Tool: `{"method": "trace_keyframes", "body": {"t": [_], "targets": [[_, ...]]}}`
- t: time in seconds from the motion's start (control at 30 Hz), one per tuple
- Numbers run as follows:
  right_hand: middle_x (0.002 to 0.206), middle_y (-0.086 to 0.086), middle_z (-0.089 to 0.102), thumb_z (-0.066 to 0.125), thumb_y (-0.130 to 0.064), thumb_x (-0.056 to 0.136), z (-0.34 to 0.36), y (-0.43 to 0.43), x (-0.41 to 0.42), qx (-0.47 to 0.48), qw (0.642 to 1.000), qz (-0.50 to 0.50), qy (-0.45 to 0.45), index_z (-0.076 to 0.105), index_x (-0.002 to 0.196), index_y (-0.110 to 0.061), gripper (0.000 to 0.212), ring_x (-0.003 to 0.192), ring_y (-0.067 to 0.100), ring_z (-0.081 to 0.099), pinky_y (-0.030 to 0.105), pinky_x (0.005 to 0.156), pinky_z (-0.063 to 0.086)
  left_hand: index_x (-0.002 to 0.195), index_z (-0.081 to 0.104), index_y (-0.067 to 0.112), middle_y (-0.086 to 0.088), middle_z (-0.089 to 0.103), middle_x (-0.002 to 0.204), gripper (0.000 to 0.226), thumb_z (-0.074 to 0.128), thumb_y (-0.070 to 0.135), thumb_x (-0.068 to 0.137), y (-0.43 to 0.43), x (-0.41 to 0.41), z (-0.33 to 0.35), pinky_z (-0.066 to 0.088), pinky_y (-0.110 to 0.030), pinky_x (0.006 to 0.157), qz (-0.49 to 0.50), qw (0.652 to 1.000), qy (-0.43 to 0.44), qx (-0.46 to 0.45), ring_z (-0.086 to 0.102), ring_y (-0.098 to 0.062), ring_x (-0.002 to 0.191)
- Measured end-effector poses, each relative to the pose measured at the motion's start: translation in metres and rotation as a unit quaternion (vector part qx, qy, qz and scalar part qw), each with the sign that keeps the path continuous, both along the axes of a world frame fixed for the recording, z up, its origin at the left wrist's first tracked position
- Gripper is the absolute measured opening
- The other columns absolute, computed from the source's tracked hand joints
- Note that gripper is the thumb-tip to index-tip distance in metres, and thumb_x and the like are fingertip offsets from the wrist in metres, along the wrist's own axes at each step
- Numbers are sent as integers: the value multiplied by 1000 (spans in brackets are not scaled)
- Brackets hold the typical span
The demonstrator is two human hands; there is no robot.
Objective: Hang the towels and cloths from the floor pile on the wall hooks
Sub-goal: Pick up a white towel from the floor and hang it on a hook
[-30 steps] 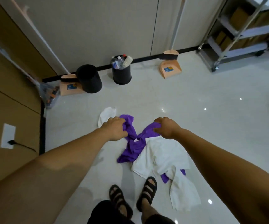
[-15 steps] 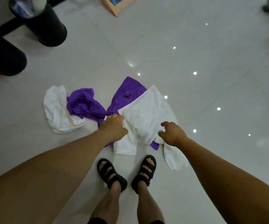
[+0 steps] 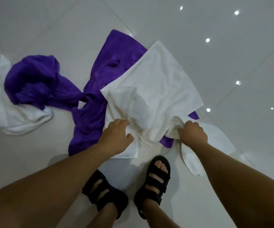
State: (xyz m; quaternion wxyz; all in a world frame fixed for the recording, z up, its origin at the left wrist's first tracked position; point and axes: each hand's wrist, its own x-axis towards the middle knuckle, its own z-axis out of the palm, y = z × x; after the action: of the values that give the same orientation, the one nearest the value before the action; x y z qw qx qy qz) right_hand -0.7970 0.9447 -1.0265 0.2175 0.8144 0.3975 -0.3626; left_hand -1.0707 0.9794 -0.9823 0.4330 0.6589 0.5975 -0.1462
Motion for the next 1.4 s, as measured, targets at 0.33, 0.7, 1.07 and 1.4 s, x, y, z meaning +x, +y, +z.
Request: {"method": "trace_keyframes", "body": {"t": [0.33, 0.7, 1.07, 1.4], "targets": [[89, -2, 63, 41, -30, 99, 114, 12, -37, 174, 974, -44, 138, 61, 93, -15, 26, 85, 21, 59, 29, 73, 43, 141, 39, 20, -1, 40, 144, 53, 51, 33, 91, 10, -23, 95, 38, -37, 102, 23, 999, 2, -45, 36, -21, 131], [73, -19, 66, 56, -25, 91, 480, 147, -174, 278, 848, -46, 449, 69, 72, -35, 24, 69, -3, 60, 10, 62, 46, 146, 30, 31, 5, 38, 147, 77, 68, 39, 80, 106, -90, 412, 36, -37, 109, 121, 976, -153, 91, 39, -14, 132], [82, 2, 67, 82, -40, 71, 748, 192, -325, 300, 793, 245, 469, 66, 90, -17, 34, 74, 10, 63, 30, 66, 52, 97, 60, 12, -8, 63, 93, 18, 51, 27, 92, 104, -236, 686, 46, -34, 77, 273, 917, -200, 214, 58, -22, 87], [93, 14, 64, 47, -13, 88, 827, 210, -385, 346, 769, 461, 275, 58, 90, -7, 12, 90, 35, 62, 35, 70, 46, 86, 61, 18, 6, 64, 79, 24, 67, 41, 82, 15, -316, 830, 48, -29, 68, 461, 756, -218, 411, 60, -14, 74]]}}
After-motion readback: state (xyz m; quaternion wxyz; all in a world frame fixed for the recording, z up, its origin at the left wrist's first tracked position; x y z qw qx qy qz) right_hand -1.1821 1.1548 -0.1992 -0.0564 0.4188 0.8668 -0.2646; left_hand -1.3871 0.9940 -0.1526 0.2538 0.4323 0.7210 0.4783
